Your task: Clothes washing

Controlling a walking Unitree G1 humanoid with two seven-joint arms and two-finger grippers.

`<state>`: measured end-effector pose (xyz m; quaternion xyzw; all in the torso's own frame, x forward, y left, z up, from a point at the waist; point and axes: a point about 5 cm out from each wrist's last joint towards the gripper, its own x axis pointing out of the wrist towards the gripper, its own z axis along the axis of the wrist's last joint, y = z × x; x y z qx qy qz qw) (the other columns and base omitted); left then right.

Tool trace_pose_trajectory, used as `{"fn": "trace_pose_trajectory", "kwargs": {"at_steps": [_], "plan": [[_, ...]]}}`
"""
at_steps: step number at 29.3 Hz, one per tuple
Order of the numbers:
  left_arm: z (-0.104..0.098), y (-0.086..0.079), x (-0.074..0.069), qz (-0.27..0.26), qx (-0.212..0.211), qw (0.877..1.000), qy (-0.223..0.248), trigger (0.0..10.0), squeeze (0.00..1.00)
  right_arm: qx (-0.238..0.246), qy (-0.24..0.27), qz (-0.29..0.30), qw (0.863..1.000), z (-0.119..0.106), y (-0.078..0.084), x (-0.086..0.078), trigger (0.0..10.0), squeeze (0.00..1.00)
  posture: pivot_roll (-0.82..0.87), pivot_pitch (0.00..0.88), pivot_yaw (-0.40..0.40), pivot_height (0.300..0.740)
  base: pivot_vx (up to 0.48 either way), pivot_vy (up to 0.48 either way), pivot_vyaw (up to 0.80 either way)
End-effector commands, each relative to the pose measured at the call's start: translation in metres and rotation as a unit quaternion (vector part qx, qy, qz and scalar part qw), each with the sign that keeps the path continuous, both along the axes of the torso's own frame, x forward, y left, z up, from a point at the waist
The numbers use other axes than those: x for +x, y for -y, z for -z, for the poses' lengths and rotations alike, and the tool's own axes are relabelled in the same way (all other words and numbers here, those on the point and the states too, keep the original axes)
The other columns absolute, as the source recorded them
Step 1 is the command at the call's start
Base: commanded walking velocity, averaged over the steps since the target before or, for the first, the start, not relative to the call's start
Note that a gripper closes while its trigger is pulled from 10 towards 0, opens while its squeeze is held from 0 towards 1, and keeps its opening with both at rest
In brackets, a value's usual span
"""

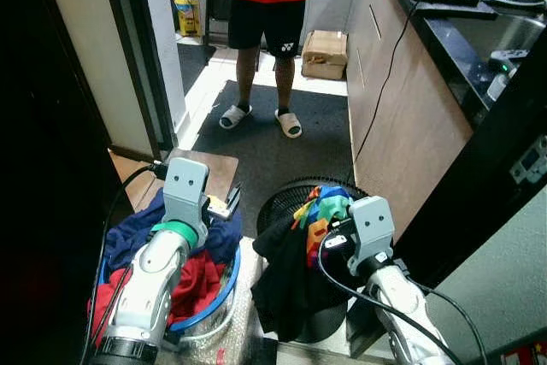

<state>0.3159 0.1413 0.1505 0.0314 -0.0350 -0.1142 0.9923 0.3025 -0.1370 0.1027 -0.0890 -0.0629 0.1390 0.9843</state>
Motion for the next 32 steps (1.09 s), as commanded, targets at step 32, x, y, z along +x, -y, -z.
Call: {"fn": "trace_pose_trajectory", "kwargs": {"at_steps": [32], "plan": [[0.0041,0.0026,-0.0025,0.003,-0.001,1.000,-0.014,10.0,0.00,-0.008,-0.001,0.001,1.000,0.0031,0.0010,0.0004,10.0,0.00,0.09,0.000,-0.006,0.740,-0.100,0.000,0.00]]}}
